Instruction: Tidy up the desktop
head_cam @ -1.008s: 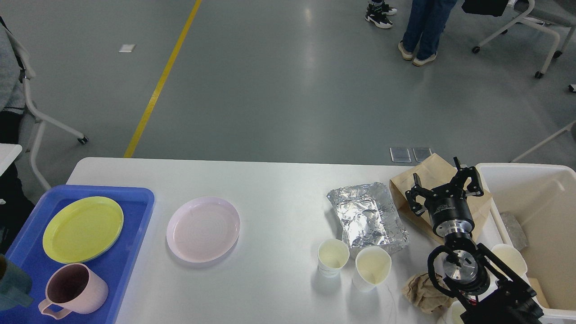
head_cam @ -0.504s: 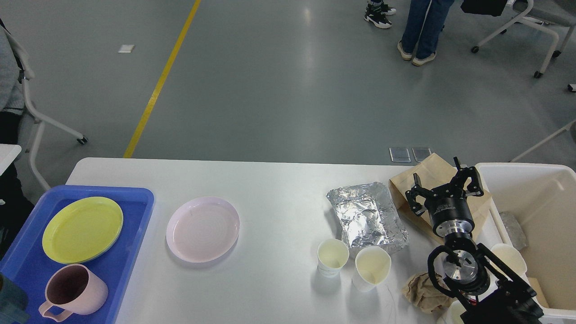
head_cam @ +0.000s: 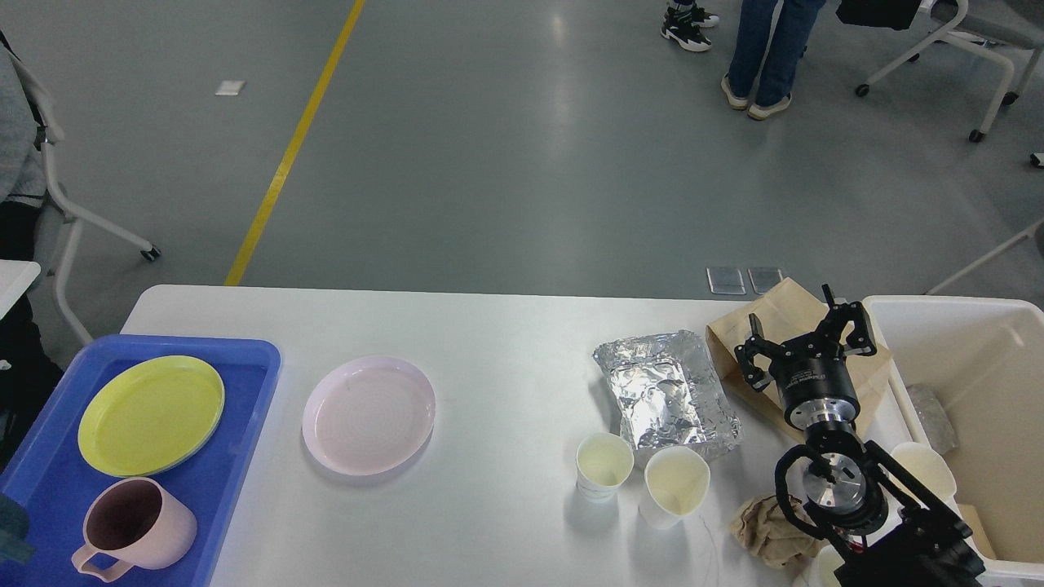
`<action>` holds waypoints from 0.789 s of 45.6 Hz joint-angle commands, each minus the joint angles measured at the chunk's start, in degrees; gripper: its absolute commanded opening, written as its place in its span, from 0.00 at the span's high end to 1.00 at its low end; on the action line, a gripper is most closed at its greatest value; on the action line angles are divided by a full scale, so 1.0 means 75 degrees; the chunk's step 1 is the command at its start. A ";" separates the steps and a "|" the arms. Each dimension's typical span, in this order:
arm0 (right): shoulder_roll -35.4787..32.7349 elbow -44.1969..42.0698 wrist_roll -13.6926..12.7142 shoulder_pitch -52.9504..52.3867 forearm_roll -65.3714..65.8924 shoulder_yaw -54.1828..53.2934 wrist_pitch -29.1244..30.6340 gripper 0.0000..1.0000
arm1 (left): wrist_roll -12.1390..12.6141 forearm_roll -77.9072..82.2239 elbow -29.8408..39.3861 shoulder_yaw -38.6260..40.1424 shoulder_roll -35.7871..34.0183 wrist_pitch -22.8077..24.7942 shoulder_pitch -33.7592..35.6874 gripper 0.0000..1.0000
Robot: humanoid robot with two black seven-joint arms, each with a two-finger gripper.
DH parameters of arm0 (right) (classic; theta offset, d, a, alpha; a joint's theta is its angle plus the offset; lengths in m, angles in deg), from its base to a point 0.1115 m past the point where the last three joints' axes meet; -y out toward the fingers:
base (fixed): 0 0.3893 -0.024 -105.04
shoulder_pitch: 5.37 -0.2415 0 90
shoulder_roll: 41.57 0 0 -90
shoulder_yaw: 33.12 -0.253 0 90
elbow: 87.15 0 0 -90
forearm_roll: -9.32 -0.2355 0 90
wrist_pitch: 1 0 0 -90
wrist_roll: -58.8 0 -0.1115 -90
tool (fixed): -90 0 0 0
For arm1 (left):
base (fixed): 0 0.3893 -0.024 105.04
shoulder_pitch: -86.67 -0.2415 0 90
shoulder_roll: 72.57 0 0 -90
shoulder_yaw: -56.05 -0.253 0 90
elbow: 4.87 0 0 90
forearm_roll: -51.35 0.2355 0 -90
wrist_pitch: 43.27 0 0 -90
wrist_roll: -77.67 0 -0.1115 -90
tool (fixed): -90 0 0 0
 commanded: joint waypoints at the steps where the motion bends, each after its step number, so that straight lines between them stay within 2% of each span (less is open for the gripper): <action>1: 0.0000 0.0000 0.0001 0.0000 0.0000 -0.0002 0.0000 0.00 | -0.0014 -0.0032 -0.0012 0.0134 0.0174 0.0000 -0.0041 0.94; 8: 0.0000 0.0000 0.0001 0.0000 0.0000 -0.0002 0.0000 0.00 | -0.0178 -0.0032 -0.0012 0.0391 0.0233 0.0000 -0.0416 0.92; 11: 0.0000 0.0000 0.0001 0.0000 0.0000 -0.0002 0.0000 0.00 | -0.0213 -0.0032 -0.0035 0.0450 0.0221 0.0000 -0.0463 0.85; 16: 0.0000 0.0000 0.0001 0.0000 0.0000 -0.0002 0.0000 0.00 | -0.0225 -0.0114 -0.0047 0.0462 0.0186 -0.0160 -0.0475 0.66; 20: 0.0000 0.0000 -0.0011 0.0000 0.0000 -0.0002 0.0000 0.00 | -0.0178 -0.0313 -0.0035 0.0427 0.0186 -0.0687 -0.0475 0.34; 23: 0.0000 0.0000 0.0001 0.0000 0.0000 -0.0002 0.0000 0.00 | -0.0167 -0.0337 -0.0023 0.0392 0.0175 -0.0817 -0.0487 0.21; 28: 0.0000 0.0000 0.0001 0.0000 0.0000 -0.0002 0.0000 0.00 | -0.0225 -0.0360 -0.0023 0.0380 0.0151 -0.0817 -0.0487 0.11; 36: 0.0000 0.0000 0.0001 0.0000 0.0000 -0.0002 0.0000 0.00 | -0.0225 -0.0361 0.0059 0.0368 0.0116 -0.0794 -0.0487 0.09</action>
